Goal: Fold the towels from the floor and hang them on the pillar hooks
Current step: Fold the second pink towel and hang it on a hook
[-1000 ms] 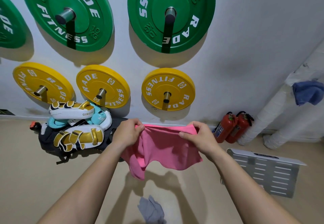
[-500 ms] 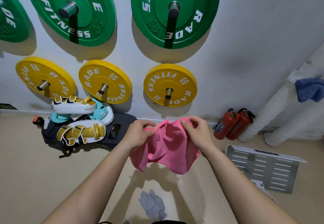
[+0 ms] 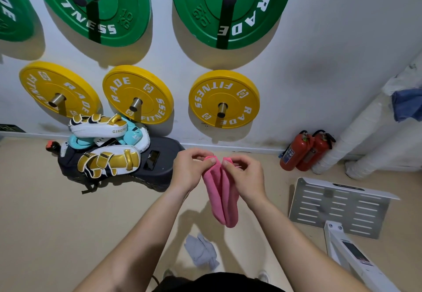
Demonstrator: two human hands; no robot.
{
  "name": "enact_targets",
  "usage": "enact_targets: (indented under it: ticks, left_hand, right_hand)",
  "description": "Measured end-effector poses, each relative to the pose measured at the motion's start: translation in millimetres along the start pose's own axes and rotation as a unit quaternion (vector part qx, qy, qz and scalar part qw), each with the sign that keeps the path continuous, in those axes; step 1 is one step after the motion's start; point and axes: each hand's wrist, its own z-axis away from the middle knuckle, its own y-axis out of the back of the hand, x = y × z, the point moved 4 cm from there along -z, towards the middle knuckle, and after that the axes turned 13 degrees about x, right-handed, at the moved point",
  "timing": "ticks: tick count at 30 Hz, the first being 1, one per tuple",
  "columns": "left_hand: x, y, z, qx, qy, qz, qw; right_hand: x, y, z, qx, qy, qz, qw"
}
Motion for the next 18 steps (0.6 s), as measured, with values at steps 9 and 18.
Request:
enact_targets:
  ticks: [9,18]
  left_hand:
    - [-4,-6,17,0.02,0.053,0.061,0.997]
    - [0,-5,28,0.037,-0.018,0.001,0.999]
  right_hand:
    - [0,-5,13,-0.011,-0.032,-0.045,0.998]
    - [-5,-13,24,-0.024,-0.026,-0.065,0.997]
